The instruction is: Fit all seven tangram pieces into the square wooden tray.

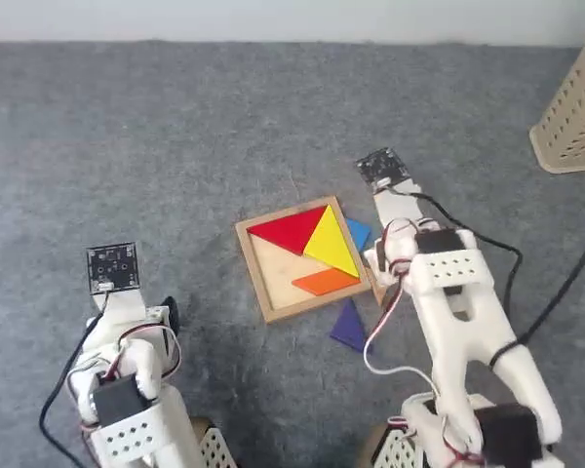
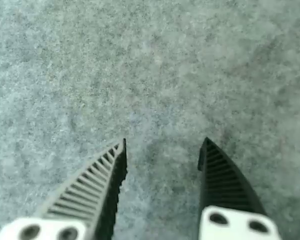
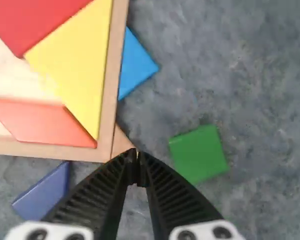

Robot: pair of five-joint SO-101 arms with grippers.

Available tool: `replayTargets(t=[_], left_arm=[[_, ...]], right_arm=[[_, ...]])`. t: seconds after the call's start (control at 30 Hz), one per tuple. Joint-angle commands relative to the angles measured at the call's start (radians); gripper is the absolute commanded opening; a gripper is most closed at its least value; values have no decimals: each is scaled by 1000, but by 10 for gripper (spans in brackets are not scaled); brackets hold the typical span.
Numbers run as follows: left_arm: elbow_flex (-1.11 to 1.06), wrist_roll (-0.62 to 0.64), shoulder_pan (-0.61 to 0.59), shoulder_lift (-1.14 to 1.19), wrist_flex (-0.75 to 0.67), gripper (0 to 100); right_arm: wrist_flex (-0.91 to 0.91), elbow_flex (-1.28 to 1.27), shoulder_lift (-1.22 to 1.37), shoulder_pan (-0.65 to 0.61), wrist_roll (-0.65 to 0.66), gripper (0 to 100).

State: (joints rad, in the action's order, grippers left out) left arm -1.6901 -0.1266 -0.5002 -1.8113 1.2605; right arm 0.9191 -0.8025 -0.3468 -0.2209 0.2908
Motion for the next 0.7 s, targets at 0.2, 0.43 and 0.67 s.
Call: replayTargets(t=[0.2,0.43,0.67], left_arm=[[5,9,2,-11,3,225],[5,9,2,-11,3,225],[5,9,2,-11,3,225]], right_arm=[[117,256,222,114,5,36],[183,299,291,62,5,125],[234,279,291,-47,6,124]])
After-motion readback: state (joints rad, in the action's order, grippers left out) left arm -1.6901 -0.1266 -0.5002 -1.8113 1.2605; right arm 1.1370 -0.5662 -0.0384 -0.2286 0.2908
